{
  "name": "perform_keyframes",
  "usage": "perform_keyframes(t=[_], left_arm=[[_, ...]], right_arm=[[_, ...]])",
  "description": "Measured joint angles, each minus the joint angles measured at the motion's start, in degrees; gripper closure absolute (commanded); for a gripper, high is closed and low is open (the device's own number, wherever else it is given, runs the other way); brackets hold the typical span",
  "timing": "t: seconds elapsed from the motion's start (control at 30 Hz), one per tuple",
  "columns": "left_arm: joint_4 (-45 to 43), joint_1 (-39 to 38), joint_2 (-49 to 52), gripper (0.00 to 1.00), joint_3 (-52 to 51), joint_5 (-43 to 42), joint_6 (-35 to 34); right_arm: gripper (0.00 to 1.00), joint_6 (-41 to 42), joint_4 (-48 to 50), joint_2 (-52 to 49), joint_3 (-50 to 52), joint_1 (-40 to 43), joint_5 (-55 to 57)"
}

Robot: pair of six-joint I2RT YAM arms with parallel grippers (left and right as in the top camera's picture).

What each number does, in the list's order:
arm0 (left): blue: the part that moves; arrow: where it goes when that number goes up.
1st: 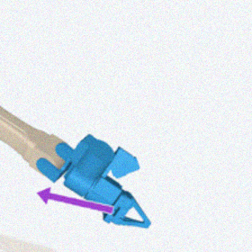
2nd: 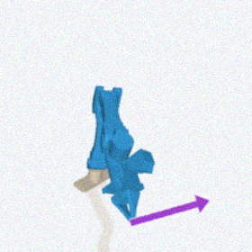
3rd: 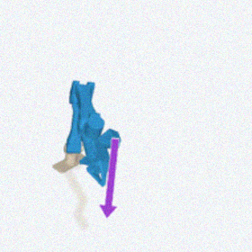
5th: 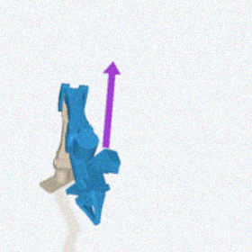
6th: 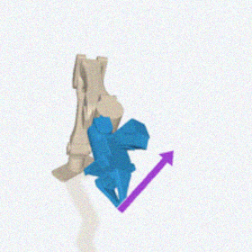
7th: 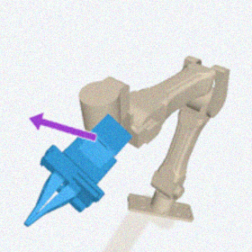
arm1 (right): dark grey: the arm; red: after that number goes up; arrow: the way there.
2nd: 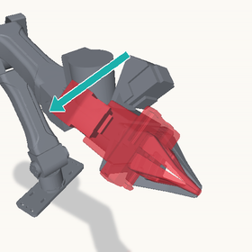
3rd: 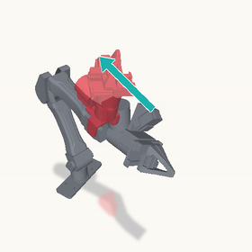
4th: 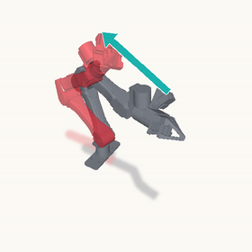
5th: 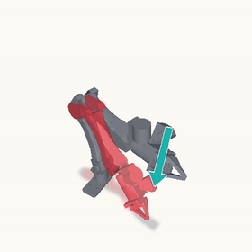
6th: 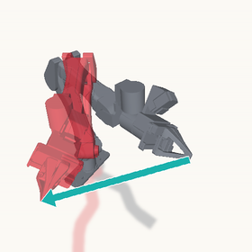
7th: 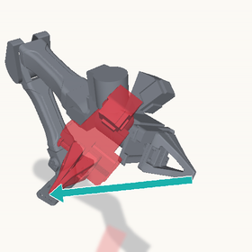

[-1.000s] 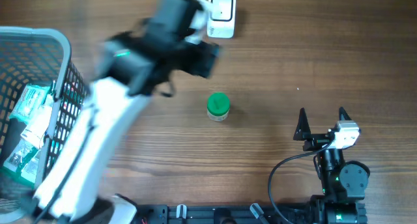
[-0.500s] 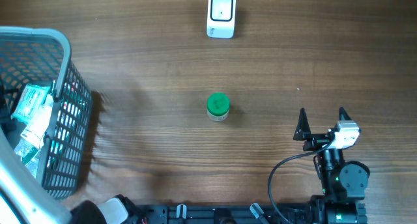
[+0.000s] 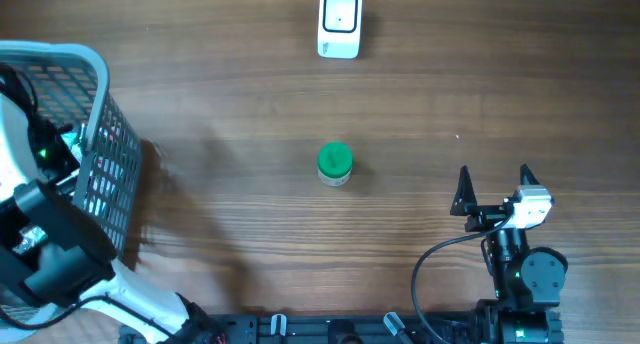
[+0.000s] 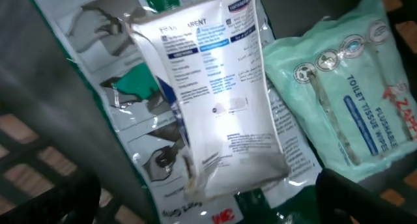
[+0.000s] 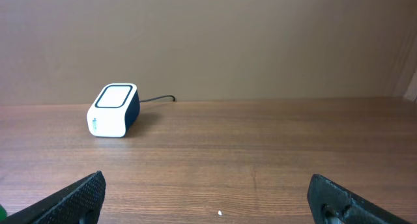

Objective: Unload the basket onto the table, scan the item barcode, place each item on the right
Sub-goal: 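Reach the left gripper into the basket and grasp the white Transparent pouch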

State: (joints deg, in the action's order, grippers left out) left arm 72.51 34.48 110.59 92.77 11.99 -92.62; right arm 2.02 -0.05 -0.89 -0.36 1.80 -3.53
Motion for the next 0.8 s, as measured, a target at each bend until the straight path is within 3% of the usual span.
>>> perform_keyframes(t=[0.2, 0.27, 0.3, 0.5, 0.67, 0.8], left_arm=[[-10.5, 0.0, 1.7, 0.03, -8.6, -0.1, -2.5], [-12.0, 0.0, 1.9, 0.15, -11.1, 0.0, -2.7], [-12.2, 0.0, 1.9, 0.27, -11.6, 0.2, -2.9], [-11.9, 0.0, 1.9, 0.53, -11.8, 1.3, -3.5], [-11.3, 0.0, 1.6, 0.59, -11.9, 2.3, -2.3], [-10.9, 0.0, -7.0, 0.67, -12.4, 4.4, -0.2]], right_arm=[[0.00, 0.0, 0.0, 0.0, 0.0, 0.0, 0.0], [0.00, 0.0, 0.0, 0.0, 0.0, 0.0, 0.0], [0.00, 0.0, 0.0, 0.0, 0.0, 0.0, 0.0], [0.00, 0.0, 0.0, 0.0, 0.0, 0.0, 0.0], [0.00, 0.0, 0.0, 0.0, 0.0, 0.0, 0.0], [0.00, 0.0, 0.0, 0.0, 0.0, 0.0, 0.0]])
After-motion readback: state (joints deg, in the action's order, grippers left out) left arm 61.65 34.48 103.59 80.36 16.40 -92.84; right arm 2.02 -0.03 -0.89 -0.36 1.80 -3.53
